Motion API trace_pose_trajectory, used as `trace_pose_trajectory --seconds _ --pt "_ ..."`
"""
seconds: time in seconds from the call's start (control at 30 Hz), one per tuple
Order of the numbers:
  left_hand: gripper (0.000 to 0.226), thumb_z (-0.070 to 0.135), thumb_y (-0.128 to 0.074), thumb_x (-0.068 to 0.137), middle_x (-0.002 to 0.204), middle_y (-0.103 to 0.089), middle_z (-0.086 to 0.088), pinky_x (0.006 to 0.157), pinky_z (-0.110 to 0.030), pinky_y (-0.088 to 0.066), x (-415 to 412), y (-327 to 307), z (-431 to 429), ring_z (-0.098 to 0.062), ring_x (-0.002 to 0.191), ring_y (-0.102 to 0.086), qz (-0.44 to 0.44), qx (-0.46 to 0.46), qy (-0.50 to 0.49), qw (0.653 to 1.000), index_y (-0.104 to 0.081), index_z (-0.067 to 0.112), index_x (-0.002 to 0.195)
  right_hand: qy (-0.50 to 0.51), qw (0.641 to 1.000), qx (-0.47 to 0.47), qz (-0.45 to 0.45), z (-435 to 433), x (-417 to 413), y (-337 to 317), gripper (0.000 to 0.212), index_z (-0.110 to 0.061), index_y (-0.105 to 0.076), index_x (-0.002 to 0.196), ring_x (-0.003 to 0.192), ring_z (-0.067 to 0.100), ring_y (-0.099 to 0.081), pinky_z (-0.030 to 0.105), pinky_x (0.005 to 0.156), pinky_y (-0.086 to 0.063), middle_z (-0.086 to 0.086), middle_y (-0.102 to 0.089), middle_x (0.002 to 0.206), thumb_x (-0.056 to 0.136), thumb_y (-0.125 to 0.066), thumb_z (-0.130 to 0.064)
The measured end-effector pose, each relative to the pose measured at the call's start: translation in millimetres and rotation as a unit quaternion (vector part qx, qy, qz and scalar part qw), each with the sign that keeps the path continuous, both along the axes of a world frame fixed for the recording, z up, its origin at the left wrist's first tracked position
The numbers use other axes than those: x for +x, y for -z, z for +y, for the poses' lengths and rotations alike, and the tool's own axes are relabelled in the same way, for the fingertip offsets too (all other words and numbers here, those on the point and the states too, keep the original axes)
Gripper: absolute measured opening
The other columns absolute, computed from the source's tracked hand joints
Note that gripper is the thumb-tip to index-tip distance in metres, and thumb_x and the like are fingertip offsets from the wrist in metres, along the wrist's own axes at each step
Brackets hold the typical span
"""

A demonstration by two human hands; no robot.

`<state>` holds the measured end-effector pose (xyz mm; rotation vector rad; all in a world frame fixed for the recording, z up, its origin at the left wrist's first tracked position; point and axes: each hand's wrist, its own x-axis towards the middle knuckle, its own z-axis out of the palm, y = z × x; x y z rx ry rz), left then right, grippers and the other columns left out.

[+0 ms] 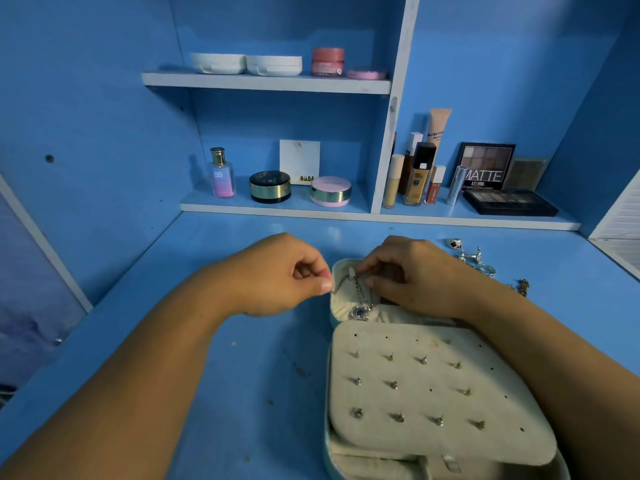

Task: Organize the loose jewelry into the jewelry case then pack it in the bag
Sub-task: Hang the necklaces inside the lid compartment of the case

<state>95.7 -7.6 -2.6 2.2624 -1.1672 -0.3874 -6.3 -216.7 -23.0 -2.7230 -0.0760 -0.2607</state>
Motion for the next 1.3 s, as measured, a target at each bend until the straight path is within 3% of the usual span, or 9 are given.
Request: trace_pose_trajectory --seconds 0.13,0.33,0.4,0.53,0.8,0.9,1.03,1.17,1.3 --pt "0.009 0.028 -0.068 0.089 0.083 -0.072 0.01 0.069 -0.011 -0.048 -7 -6 2 0.001 0.074 -0.06 0.051 0.038 0.064 0.996 -0.07 0.033 0.081 -0.002 1.0 0.024 -0.002 1 -5 -1 0.02 -0.031 -0.069 0.103 0.078 -0.007 -0.052 0.005 0.066 -0.037 -0.013 -0.058 0.095 0.084 -0.067 -0.023" --pt "0.005 0.027 -0.07 0.088 0.087 -0.073 0.007 0.084 -0.028 -0.053 -10 -10 5 -0.01 0.082 -0.065 0.096 0.033 0.114 0.988 -0.072 0.03 0.085 -0.016 0.997 0.069 0.02 7 -13 -7 0.012 -0.034 -0.07 0.093 0.069 0.001 -0.056 0.011 0.059 -0.041 -0.012 -0.066 0.083 0.083 -0.07 -0.027" --pt "0.006 0.026 -0.07 0.088 0.086 -0.073 0.006 0.079 -0.024 -0.053 -10 -11 4 -0.013 0.081 -0.065 0.094 0.018 0.107 0.99 -0.072 0.03 0.084 -0.021 0.996 0.078 0.03 8 -13 -7 0.012 -0.033 -0.07 0.093 0.066 0.0 -0.055 0.011 0.058 -0.041 -0.011 -0.067 0.082 0.083 -0.07 -0.027" --pt "0.011 0.025 -0.072 0.087 0.081 -0.072 0.003 0.06 -0.009 -0.042 -10 -7 0 -0.002 0.069 -0.055 0.057 -0.007 0.06 0.997 -0.071 0.032 0.078 -0.024 0.995 0.083 0.047 9 -15 -7 0.014 -0.032 -0.071 0.095 0.068 -0.002 -0.056 0.011 0.059 -0.041 -0.01 -0.067 0.081 0.082 -0.071 -0.028" --pt "0.005 0.022 -0.072 0.085 0.079 -0.071 0.007 0.061 -0.014 -0.047 -13 4 -9 -0.004 0.064 -0.054 0.005 -0.057 0.032 0.998 -0.073 0.027 0.083 0.0 0.999 -0.015 0.045 9 -10 -2 0.043 -0.036 -0.055 0.13 0.084 -0.01 -0.044 0.005 0.072 -0.031 -0.018 -0.041 0.092 0.087 -0.061 -0.038" --pt "0.01 0.021 -0.072 0.084 0.077 -0.07 0.009 0.066 -0.02 -0.05 -14 6 -11 -0.012 0.067 -0.058 -0.009 -0.066 0.033 0.997 -0.073 0.03 0.081 -0.01 0.998 -0.024 0.054 10 -11 -4 0.044 -0.039 -0.052 0.132 0.086 -0.011 -0.04 0.007 0.073 -0.03 -0.017 -0.039 0.089 0.089 -0.059 -0.039" --pt "0.01 0.022 -0.072 0.084 0.075 -0.068 0.015 0.059 -0.011 -0.042 -16 8 -13 -0.01 0.072 -0.055 -0.045 -0.078 0.029 0.995 -0.073 0.031 0.082 0.01 0.999 0.004 0.046 6 -14 -9 0.033 -0.035 -0.061 0.12 0.082 -0.005 -0.047 0.01 0.068 -0.033 -0.013 -0.048 0.093 0.087 -0.063 -0.039" --pt "0.013 0.025 -0.073 0.083 0.083 -0.071 0.019 0.072 -0.017 -0.048 -16 10 -15 -0.004 0.081 -0.058 -0.048 -0.071 0.038 0.996 -0.072 0.038 0.085 0.004 0.997 0.049 0.057 5 -21 -13 0.01 -0.034 -0.067 0.09 0.074 -0.005 -0.052 0.012 0.061 -0.038 -0.014 -0.058 0.085 0.08 -0.07 -0.037" --pt "0.016 0.029 -0.071 0.085 0.091 -0.065 0.024 0.071 -0.01 -0.039 -10 8 -9 0.004 0.09 -0.055 -0.064 -0.055 0.026 0.996 -0.067 0.044 0.087 -0.008 0.995 0.075 0.065 8 -20 -10 0.016 -0.031 -0.07 0.091 0.073 -0.005 -0.056 0.012 0.06 -0.041 -0.016 -0.061 0.08 0.078 -0.074 -0.038"
